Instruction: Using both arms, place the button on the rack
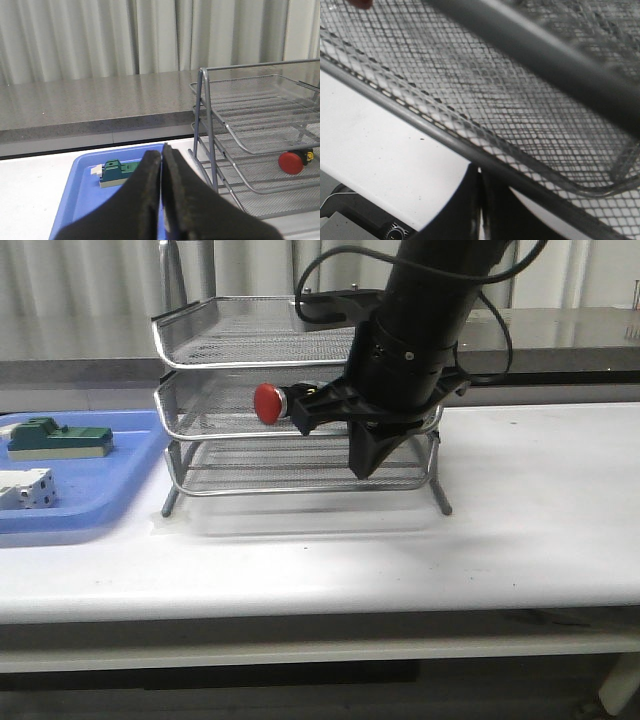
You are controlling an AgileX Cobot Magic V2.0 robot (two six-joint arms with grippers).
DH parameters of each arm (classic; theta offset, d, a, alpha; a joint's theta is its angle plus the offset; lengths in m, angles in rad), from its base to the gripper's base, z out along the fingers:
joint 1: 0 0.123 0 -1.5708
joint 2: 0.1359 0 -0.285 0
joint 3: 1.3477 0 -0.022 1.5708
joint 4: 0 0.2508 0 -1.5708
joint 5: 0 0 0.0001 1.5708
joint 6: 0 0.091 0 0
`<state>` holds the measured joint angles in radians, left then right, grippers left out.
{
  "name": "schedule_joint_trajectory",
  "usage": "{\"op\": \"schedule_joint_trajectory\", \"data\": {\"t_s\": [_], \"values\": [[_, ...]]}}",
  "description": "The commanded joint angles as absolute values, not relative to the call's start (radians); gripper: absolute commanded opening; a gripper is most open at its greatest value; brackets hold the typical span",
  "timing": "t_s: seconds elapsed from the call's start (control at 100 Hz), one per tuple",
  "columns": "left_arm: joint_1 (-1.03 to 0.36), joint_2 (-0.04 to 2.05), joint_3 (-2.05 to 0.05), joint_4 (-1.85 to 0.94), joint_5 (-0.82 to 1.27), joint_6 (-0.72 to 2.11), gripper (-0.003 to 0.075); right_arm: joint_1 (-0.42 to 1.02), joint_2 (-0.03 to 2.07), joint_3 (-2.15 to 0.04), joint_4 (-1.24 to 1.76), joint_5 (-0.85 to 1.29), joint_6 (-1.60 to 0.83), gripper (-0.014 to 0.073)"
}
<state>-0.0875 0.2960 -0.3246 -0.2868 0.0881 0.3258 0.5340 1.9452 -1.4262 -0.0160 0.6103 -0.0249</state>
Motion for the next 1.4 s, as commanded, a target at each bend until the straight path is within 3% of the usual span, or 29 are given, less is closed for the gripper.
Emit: {"op": "schedule_joint_trajectory", "data": {"t_s": [0.0, 0.4, 0.84, 1.39], "values": [[-0.083, 0.304, -0.351, -0.298, 0.011, 0.317, 0.0004, 0.523, 1.895, -1.465, -0.035, 0.564, -0.033, -0.0067], [-0.083, 0.304, -0.351, -0.298, 0.011, 0.317, 0.0004, 0.527, 1.867, -1.465, -0.03, 0.667, -0.032, -0.0067], [-0.083, 0.304, -0.351, -0.298, 0.011, 0.317, 0.0004, 0.499, 1.643, -1.427, -0.031, 0.755, -0.016, -0.0067], [-0.083, 0.304, -0.351, -0.298, 0.011, 0.317, 0.0004, 0.235, 1.14, -0.963, -0.085, 0.521, 0.126, -0.0067]]}}
